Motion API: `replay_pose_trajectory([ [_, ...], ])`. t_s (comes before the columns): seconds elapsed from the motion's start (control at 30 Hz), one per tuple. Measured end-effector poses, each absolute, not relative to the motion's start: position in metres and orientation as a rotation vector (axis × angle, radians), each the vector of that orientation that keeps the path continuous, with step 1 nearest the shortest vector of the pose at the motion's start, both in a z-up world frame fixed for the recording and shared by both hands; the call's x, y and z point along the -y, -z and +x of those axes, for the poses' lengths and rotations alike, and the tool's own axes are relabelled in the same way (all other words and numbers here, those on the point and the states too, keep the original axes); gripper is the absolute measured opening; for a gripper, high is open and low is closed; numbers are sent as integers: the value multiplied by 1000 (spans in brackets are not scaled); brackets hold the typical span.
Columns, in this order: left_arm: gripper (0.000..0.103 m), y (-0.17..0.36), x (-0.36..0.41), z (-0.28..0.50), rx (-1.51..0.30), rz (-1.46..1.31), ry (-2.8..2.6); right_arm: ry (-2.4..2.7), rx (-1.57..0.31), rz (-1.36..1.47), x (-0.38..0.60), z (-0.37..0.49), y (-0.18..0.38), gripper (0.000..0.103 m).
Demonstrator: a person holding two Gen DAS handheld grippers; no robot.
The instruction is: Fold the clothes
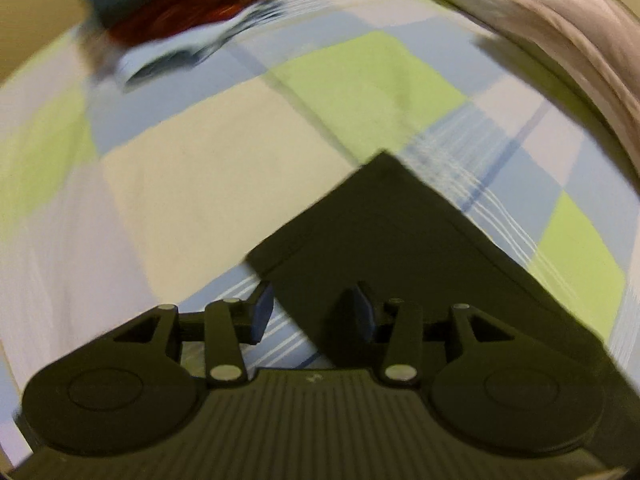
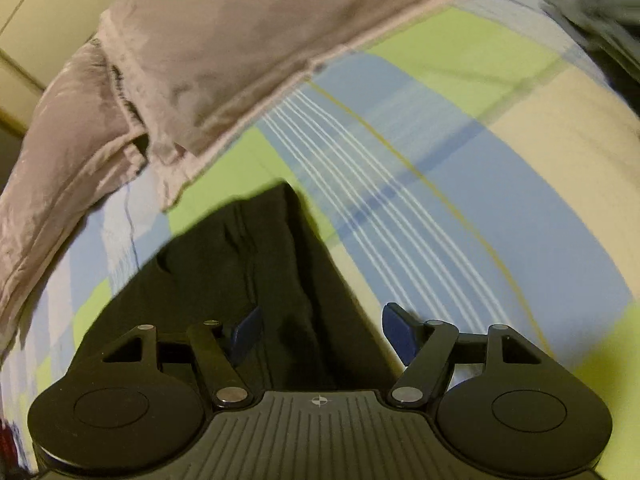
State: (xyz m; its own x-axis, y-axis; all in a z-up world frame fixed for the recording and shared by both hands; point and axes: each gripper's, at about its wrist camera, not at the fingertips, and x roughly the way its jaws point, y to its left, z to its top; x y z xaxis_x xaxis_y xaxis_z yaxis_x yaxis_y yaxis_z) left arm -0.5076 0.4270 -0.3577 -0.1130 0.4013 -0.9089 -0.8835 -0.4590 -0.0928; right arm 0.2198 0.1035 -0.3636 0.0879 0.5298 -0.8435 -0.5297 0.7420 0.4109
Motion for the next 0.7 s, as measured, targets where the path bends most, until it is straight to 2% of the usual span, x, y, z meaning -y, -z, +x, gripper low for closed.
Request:
replay_pose_trajectory([
  [0.1,44,362,-422,-524,-539,-1264,-1738,-734,-1233,20,-89,205,358,70],
  [0.2,38,359,-434,-523,-542,-1191,-1709,-693,-1221,33,-86,199,354,70],
  [0.27,14,358,-442,-522,-544,-1142,-1688,-667,-1214,42,-85,195,351,70],
  [0.3,11,357,-446,-521,-545,-1118,-1678,-653,-1211,46,-84,193,350,70],
  [0.47,11,352,-467,-518,-548,-998,-1625,-616,-1177,70,-70,182,335,70],
  [0.7,20,351,-471,-507,-593,-898,-1640,-616,-1161,142,-37,173,320,70],
])
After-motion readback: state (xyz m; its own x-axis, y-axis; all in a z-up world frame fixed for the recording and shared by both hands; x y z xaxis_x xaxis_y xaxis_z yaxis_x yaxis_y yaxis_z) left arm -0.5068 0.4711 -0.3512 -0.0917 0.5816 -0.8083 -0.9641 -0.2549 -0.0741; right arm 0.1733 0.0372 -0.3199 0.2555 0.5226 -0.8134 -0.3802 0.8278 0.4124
